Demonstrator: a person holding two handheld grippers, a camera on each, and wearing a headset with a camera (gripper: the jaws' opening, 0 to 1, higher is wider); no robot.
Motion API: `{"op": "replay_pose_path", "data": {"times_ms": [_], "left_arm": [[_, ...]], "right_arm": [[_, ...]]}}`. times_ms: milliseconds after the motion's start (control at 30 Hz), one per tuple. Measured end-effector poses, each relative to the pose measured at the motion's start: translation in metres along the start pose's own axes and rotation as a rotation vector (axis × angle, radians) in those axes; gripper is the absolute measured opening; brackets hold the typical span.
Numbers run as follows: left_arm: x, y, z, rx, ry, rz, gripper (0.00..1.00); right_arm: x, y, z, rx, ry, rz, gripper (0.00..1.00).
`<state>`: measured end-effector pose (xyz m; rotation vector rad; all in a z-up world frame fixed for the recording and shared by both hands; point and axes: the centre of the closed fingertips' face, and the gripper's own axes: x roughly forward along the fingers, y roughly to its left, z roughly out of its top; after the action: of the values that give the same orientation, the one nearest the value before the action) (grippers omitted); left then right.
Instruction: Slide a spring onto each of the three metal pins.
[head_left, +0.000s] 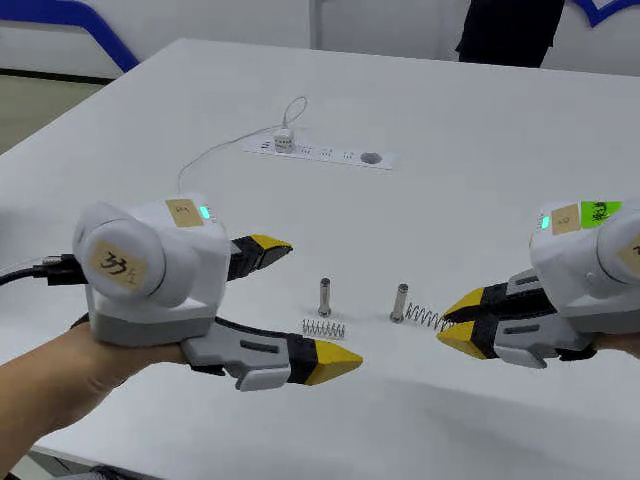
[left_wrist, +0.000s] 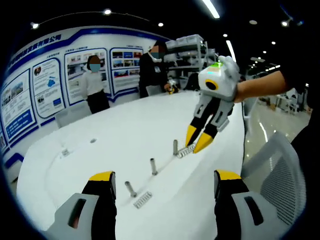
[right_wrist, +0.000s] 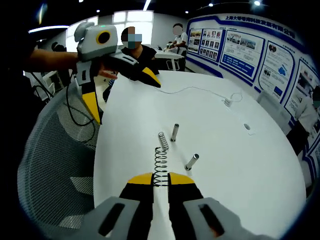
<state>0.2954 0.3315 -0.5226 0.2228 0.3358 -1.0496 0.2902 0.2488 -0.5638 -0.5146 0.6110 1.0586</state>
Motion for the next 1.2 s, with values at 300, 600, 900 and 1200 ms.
{"op": "replay_pose_path", "data": {"times_ms": [300, 600, 900, 1200], "left_arm": [[0.013, -0.011, 0.000, 0.018, 0.007, -0.052, 0.69], [0.021, -0.021, -0.003, 0.067, 0.032, -0.114, 0.54], [0.022, -0.033, -0.003, 0.123, 0.052, -0.179, 0.44], [0.024, -0.046, -0.001, 0.171, 0.058, -0.244, 0.32]], "right_arm": [[-0.007, 0.015, 0.018, -0.058, -0.021, 0.031, 0.10], [-0.005, 0.029, 0.032, -0.115, -0.012, 0.060, 0.10], [-0.002, 0.040, 0.042, -0.172, 0.001, 0.103, 0.10], [0.000, 0.042, 0.040, -0.198, 0.016, 0.115, 0.10]]}}
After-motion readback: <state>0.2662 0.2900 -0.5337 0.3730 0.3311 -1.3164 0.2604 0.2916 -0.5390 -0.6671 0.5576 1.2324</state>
